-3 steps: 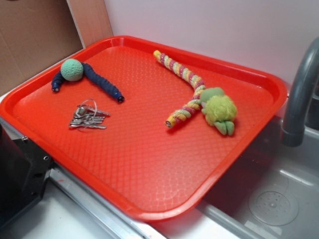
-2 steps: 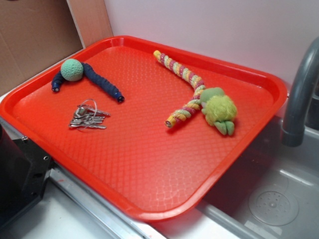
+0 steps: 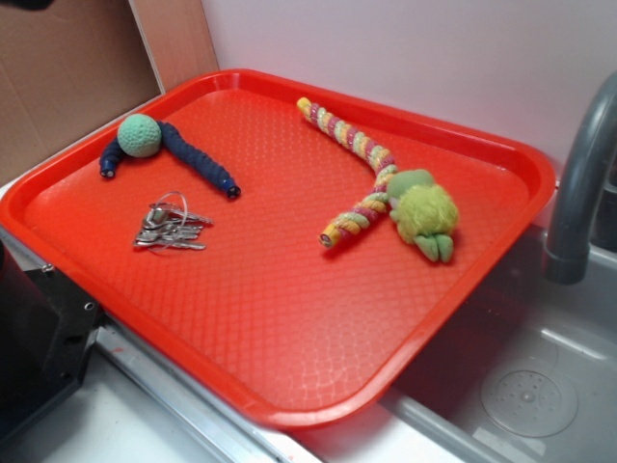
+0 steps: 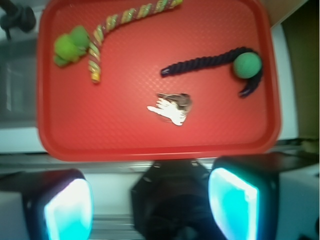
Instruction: Grab the green animal.
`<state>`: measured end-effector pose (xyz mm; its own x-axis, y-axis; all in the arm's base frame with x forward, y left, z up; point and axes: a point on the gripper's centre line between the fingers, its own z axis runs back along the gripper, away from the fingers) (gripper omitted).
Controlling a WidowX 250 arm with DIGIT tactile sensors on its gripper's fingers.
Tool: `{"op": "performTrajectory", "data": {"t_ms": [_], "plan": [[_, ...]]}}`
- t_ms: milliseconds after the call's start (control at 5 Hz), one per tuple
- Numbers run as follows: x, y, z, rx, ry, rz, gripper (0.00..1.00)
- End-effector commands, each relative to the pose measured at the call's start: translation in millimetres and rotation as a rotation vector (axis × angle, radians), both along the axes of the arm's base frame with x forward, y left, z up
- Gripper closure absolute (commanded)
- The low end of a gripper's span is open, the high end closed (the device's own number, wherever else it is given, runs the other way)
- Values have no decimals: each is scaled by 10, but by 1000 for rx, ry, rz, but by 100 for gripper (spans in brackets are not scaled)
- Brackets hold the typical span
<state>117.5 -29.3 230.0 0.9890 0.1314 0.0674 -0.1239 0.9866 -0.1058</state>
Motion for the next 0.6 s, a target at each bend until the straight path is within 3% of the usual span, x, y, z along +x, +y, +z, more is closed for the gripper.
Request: {"op": "performTrajectory", "data": {"t_ms": [0,400], "plan": [[341,-192,-69,-108,-4,489,0],[701,-467,-266,-166,-99,873,0]]}}
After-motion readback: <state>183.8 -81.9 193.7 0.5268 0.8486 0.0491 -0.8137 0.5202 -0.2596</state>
